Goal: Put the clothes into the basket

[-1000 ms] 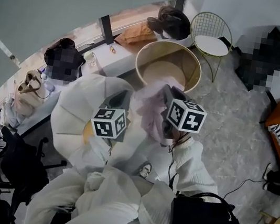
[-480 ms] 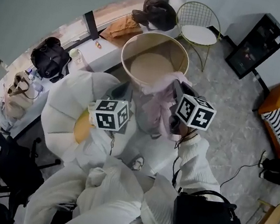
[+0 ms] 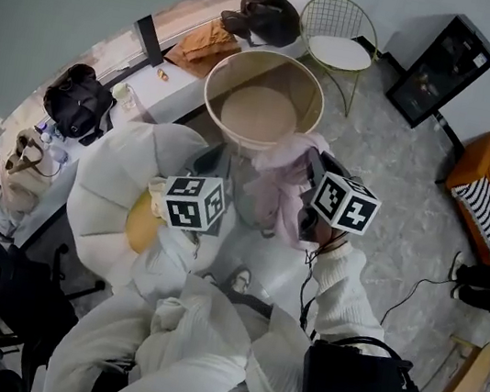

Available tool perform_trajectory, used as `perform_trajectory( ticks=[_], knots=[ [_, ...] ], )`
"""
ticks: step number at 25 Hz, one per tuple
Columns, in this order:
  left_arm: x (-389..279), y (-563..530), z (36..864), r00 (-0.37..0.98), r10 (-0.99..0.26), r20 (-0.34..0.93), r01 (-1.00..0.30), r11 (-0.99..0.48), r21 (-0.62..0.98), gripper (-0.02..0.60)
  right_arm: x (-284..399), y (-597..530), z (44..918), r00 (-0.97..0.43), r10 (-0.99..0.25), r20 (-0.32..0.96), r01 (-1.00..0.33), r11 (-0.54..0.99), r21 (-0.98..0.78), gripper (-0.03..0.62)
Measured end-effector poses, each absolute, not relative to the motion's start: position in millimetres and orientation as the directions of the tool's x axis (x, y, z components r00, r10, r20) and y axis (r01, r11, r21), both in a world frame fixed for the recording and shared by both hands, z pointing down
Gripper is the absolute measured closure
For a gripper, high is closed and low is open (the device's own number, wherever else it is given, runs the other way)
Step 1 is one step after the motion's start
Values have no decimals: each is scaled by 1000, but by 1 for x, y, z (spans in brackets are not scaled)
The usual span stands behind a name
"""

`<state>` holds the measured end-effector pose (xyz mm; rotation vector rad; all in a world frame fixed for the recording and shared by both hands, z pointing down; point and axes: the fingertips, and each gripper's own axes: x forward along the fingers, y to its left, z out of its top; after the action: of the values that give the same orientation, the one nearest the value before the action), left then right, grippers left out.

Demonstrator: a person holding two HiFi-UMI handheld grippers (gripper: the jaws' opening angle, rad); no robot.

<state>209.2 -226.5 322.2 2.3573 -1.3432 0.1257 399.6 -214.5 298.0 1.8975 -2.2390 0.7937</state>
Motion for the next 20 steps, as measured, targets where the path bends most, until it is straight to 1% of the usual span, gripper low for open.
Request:
perform_trajectory(
  ticks=[4,10,15,20],
  knots=[
    [204,-225,345,516,-794,322,-852,-436,291,575,400,-209,319,-212,-885,414,-943,75,-323,553],
    [213,-235,389,465,-790,401,-878,-354,322,575,399,-225,372,-280,-826,489,-933,115,-340,555],
    [230,-247,397,451,-793,410,-885,-335,324,575,405,-234,404,-307,-785,538,-929,126,-347,557],
    [242,-256,408,442,-788,429,-891,-327,316,575,413,-248,420,-330,-770,545,-919,132,-370,557]
  ],
)
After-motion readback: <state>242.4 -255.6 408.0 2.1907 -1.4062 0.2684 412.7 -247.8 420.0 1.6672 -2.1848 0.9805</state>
